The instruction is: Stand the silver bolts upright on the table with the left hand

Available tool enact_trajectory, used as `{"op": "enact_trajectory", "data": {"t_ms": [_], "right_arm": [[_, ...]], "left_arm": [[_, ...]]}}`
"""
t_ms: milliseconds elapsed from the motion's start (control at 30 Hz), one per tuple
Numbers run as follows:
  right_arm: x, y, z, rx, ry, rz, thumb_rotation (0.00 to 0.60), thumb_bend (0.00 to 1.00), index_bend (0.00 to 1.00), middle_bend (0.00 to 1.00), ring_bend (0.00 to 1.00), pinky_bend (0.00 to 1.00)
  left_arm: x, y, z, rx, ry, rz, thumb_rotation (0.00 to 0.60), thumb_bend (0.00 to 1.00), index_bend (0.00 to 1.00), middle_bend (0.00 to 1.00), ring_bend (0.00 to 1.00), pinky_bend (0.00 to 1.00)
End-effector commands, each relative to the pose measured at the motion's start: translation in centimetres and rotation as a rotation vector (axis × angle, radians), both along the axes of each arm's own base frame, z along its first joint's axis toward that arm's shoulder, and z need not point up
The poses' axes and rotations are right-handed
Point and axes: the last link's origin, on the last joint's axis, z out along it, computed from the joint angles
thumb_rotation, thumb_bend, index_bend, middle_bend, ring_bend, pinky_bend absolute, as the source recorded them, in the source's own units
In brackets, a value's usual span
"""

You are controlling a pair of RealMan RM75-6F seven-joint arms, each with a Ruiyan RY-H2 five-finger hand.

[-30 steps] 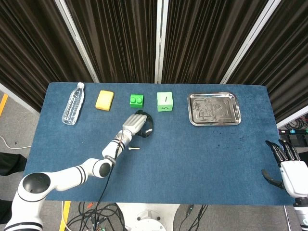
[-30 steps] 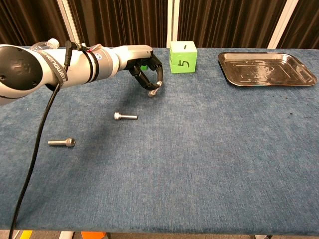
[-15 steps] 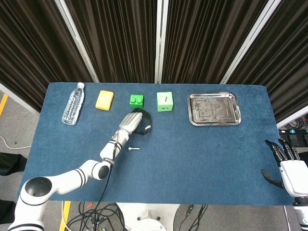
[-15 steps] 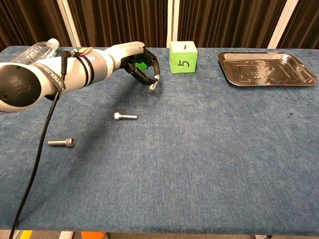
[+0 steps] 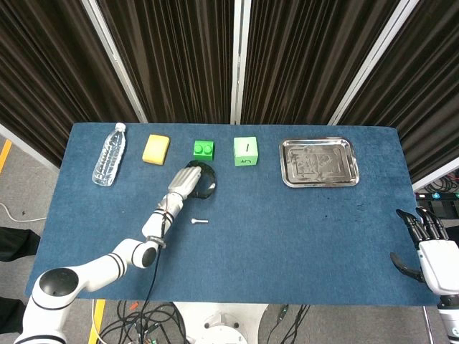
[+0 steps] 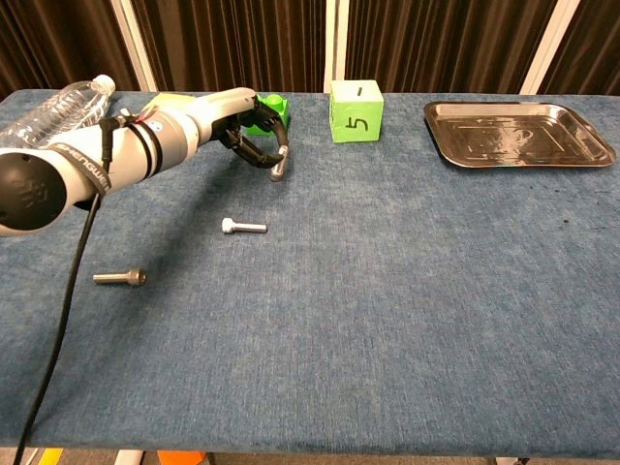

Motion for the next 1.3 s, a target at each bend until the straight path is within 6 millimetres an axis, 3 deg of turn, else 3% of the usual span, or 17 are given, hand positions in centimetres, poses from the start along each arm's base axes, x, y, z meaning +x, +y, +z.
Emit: {"op": "enact_trajectory", "data": {"t_ms": [33, 300, 400, 567, 733, 833, 1067, 1300], "right_arm": [[0.0, 0.1, 0.0, -0.001, -0.001, 0.001, 0.600, 0.20, 0.08, 0.16, 0.00, 0.02], [0.1, 0.3, 0.0, -0.004, -0.001, 0.005, 0.600, 0.20, 0.08, 0.16, 0.00, 0.02], [0.2, 0.4, 0.1, -0.005, -0.001, 0.009, 0.600, 0.20, 0.08, 0.16, 0.00, 0.02], [0.2, 0.3, 0.2, -0.005, 0.001, 0.017, 0.600, 0.20, 0.08, 0.16, 0.00, 0.02], [0.3, 0.1, 0.1, 0.004, -0.001, 0.035, 0.600, 0.20, 0.08, 0.16, 0.00, 0.02], [0.3, 0.0, -0.1, 0.011, -0.004, 0.040, 0.600, 0.20, 0.08, 0.16, 0.00, 0.02], [0.4, -0.2, -0.4, 0.023, -0.010, 0.058, 0.600, 0.20, 0.08, 0.16, 0.00, 0.02], [0.2, -0.1, -0.5, 0.026, -0.015, 0.055, 0.600, 0.20, 0.08, 0.16, 0.00, 0.02]], "left_arm": [[-0.3, 0.1, 0.2, 0.005, -0.002, 0.006, 0.600, 0.38, 0.47, 0.25, 0.12, 0.05], [-0.6, -0.2, 0.5, 0.009, -0.010, 0.001, 0.597, 0.38, 0.45, 0.25, 0.12, 0.05], [-0.6, -0.4, 1.0, 0.031, -0.014, -0.026, 0.589, 0.38, 0.38, 0.25, 0.11, 0.05], [-0.9, -0.6, 3.9, 0.103, -0.025, -0.082, 0.587, 0.38, 0.30, 0.24, 0.09, 0.05], [-2.7, -2.2, 7.6, 0.166, 0.059, -0.133, 0.589, 0.37, 0.32, 0.24, 0.09, 0.05], [-3.7, -3.8, 8.8, 0.182, 0.112, -0.139, 0.589, 0.37, 0.37, 0.24, 0.09, 0.05], [-4.9, -8.0, 8.4, 0.121, 0.242, -0.143, 0.589, 0.37, 0.42, 0.24, 0.09, 0.05], [-4.2, -10.4, 6.4, 0.081, 0.350, -0.173, 0.585, 0.37, 0.44, 0.24, 0.09, 0.06]]}}
